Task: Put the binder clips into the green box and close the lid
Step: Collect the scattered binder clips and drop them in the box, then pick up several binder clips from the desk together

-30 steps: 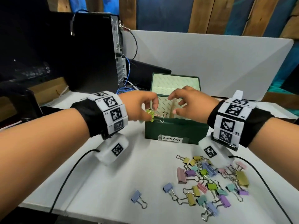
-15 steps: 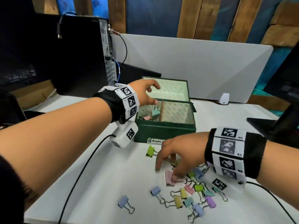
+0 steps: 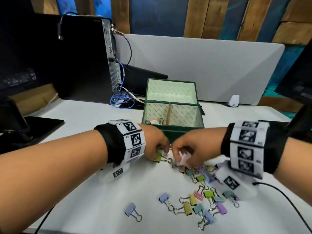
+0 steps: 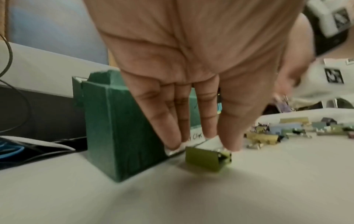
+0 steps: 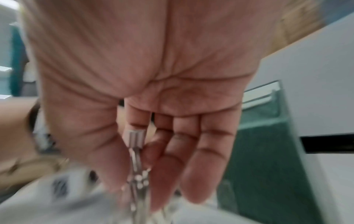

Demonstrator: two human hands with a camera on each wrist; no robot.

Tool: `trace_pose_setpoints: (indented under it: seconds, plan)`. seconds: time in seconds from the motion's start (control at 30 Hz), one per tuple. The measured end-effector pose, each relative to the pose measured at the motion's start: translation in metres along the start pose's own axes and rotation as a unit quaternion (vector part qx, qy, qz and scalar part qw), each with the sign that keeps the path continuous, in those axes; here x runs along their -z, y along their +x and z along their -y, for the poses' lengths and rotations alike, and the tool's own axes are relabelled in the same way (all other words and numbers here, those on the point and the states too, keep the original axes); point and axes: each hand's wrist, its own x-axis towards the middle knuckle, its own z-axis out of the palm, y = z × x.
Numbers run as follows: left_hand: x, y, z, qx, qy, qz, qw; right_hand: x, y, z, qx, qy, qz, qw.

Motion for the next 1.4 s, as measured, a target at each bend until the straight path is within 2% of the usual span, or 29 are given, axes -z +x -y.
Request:
trace_pose_setpoints:
  seconds: [0.13, 0.2, 0.3, 0.43, 0.63, 0.73, 0.8, 0.9, 0.97, 1.03, 1.1, 1.17, 1.23, 1.3, 1.4]
  plan:
    - [-0.010, 0.003, 0.000, 0.010, -0.012, 0.027, 0.999, 0.027, -0.004, -0.022, -0.030, 0.196, -0.105, 0.974]
    - [-0.013, 0.003, 0.000, 0.014, -0.017, 0.021, 1.000, 0.032, 0.000, -0.027, -0.039, 0.255, -0.124, 0.958]
    - [-0.016, 0.001, 0.001, 0.022, -0.027, 0.014, 0.999, 0.036, 0.009, -0.026, -0.069, 0.246, -0.171, 0.951]
    - [-0.008, -0.010, 0.006, 0.025, -0.037, -0.003, 0.999, 0.047, 0.023, -0.022, -0.068, 0.245, -0.310, 0.916]
    - [0.036, -0.030, 0.023, 0.040, -0.107, -0.148, 0.982, 0.053, 0.031, -0.022, -0.066, 0.227, -0.329, 0.914]
    - [0.054, -0.026, 0.039, 0.072, -0.103, -0.242, 0.962, 0.045, 0.013, -0.019, -0.056, 0.158, -0.295, 0.941]
    - [0.058, -0.017, 0.047, 0.090, -0.099, -0.275, 0.952, 0.036, -0.001, -0.015, -0.056, 0.122, -0.232, 0.963]
    - [0.054, -0.001, 0.055, 0.114, -0.096, -0.258, 0.955, 0.019, -0.016, -0.014, -0.063, 0.076, -0.089, 0.991]
    - [0.047, 0.006, 0.058, 0.125, -0.085, -0.240, 0.959, 0.006, -0.019, -0.015, -0.076, 0.013, -0.002, 0.997]
    - [0.040, 0.004, 0.057, 0.126, -0.073, -0.242, 0.959, -0.006, -0.020, -0.018, -0.081, -0.037, 0.036, 0.995]
    - [0.038, -0.007, 0.049, 0.100, -0.091, -0.238, 0.962, -0.012, -0.020, -0.019, -0.075, -0.045, 0.039, 0.995]
    - [0.035, -0.023, 0.034, 0.048, -0.120, -0.183, 0.975, -0.015, -0.018, -0.018, -0.060, -0.040, 0.041, 0.997]
    - [0.028, -0.041, 0.020, -0.003, -0.140, -0.084, 0.987, -0.016, -0.016, -0.016, -0.046, -0.044, 0.048, 0.997]
    - [0.012, -0.052, 0.011, -0.024, -0.133, 0.008, 0.991, -0.019, -0.013, -0.014, -0.040, -0.053, 0.051, 0.997]
    - [-0.011, -0.054, 0.006, -0.033, -0.110, 0.051, 0.992, -0.025, -0.008, -0.013, -0.042, -0.068, 0.033, 0.996]
